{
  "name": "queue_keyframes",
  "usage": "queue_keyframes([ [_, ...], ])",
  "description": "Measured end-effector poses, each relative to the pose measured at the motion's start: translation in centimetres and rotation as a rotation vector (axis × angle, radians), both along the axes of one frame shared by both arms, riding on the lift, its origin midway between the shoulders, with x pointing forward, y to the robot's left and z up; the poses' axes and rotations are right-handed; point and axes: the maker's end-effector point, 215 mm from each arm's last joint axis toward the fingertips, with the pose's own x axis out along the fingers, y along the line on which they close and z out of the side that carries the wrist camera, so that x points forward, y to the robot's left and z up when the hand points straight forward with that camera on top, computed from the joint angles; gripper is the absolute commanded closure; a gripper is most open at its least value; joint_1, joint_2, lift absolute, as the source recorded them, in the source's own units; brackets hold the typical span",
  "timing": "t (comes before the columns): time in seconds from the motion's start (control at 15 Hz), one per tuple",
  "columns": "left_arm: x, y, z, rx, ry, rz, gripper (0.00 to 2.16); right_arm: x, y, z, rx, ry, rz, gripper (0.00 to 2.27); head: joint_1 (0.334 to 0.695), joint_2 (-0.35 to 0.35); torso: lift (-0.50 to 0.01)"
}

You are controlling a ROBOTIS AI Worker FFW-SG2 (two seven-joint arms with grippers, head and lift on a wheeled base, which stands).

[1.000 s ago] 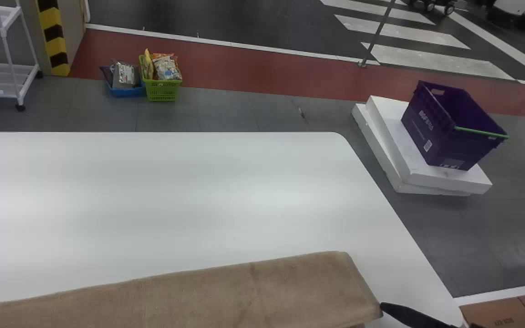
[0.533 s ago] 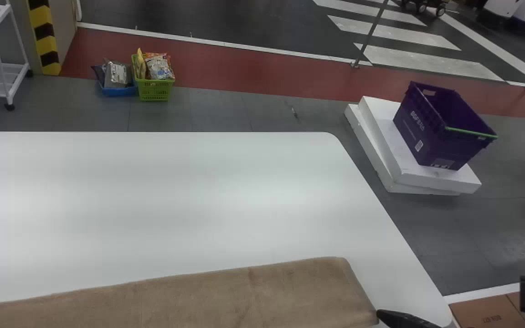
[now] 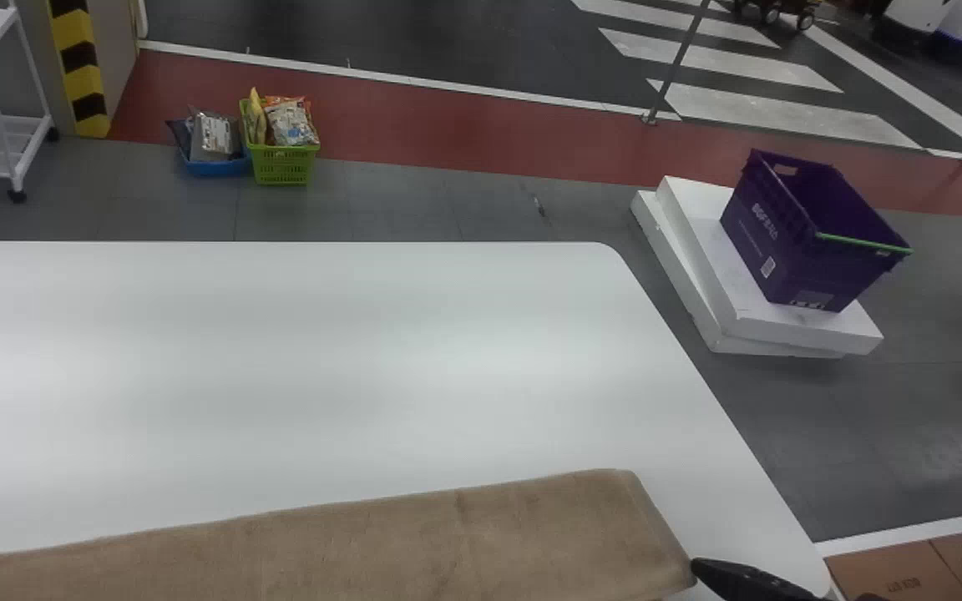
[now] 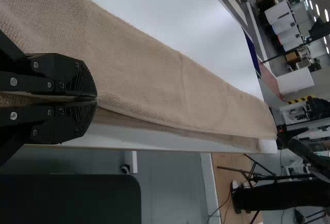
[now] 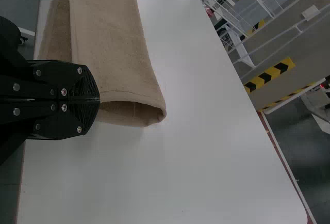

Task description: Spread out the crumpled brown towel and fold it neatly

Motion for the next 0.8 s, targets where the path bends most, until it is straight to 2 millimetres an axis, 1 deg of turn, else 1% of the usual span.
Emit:
queue_keyframes([
  [0.07, 0.0, 0.0, 0.0, 0.000, 0.001, -0.002, 1.00, 0.0, 0.2, 0.3, -0.002, -0.006, 0.002, 1.32, 0.695, -0.322, -0.128],
  [0.13, -0.1, 0.0, 0.0, 0.000, 0.003, -0.004, 0.58, -0.1, 0.4, 0.4, -0.005, -0.009, 0.005, 1.32, 0.695, -0.319, -0.128],
  [0.27, -0.1, 0.1, 0.0, 0.002, 0.003, -0.002, 0.05, -0.3, 0.9, 0.5, -0.008, -0.010, 0.015, 1.32, 0.695, -0.306, -0.128],
  [0.33, -0.1, 0.1, 0.0, 0.002, 0.003, -0.001, 0.02, -0.3, 1.0, 0.5, -0.008, -0.011, 0.017, 1.32, 0.695, -0.302, -0.128],
  [0.53, 0.0, 0.7, 0.5, 0.005, -0.008, 0.011, 0.03, -0.4, 1.3, 0.6, -0.011, -0.014, 0.024, 1.32, 0.695, -0.283, -0.128],
  [0.67, 0.2, 1.4, 1.3, 0.011, -0.027, 0.025, 0.03, -0.5, 1.4, 0.5, -0.021, -0.020, 0.030, 1.32, 0.695, -0.268, -0.128],
  [0.8, 0.6, 1.7, 1.9, 0.009, -0.044, 0.039, 0.04, -0.6, 1.6, 0.3, -0.035, -0.022, 0.041, 1.32, 0.695, -0.256, -0.128],
])
